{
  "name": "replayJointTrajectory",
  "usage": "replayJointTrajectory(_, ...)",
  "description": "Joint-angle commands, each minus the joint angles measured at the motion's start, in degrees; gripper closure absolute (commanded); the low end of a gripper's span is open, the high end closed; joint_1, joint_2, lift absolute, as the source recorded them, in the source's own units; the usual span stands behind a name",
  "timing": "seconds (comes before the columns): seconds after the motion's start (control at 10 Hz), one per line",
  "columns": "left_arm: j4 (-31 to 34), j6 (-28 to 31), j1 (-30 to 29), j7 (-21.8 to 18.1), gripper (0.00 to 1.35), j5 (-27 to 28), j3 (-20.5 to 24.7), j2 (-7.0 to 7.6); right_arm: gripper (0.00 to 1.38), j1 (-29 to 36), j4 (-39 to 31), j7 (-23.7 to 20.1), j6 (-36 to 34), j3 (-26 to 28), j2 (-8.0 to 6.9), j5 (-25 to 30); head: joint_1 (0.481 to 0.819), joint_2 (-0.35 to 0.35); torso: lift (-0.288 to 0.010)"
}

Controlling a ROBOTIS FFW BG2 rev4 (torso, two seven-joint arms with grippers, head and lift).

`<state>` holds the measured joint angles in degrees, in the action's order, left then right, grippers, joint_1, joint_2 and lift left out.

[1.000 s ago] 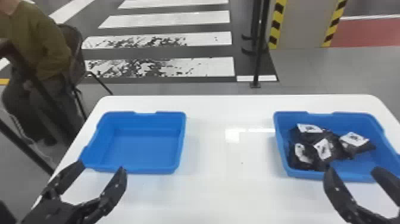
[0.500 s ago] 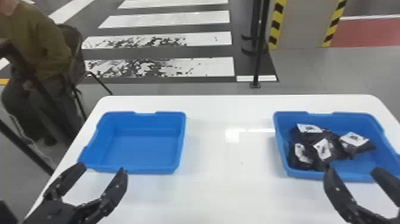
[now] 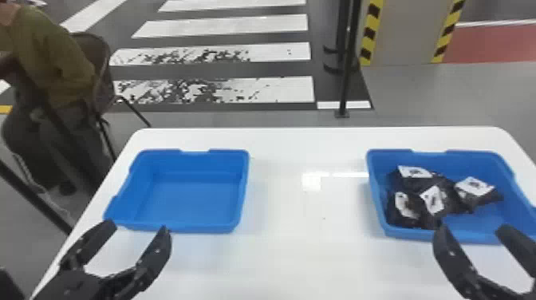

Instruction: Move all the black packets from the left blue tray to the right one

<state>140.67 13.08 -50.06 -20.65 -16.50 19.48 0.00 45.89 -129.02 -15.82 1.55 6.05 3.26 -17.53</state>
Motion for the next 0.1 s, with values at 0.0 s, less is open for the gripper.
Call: replayJointTrajectory(0.0, -0.3, 0.0, 0.0, 0.0, 0.13, -0.3, -0.1, -0.15, 0.12, 0.1, 0.0, 0.0, 0.0, 0.0, -0.01, -0.2, 0.695, 0.112, -0.14)
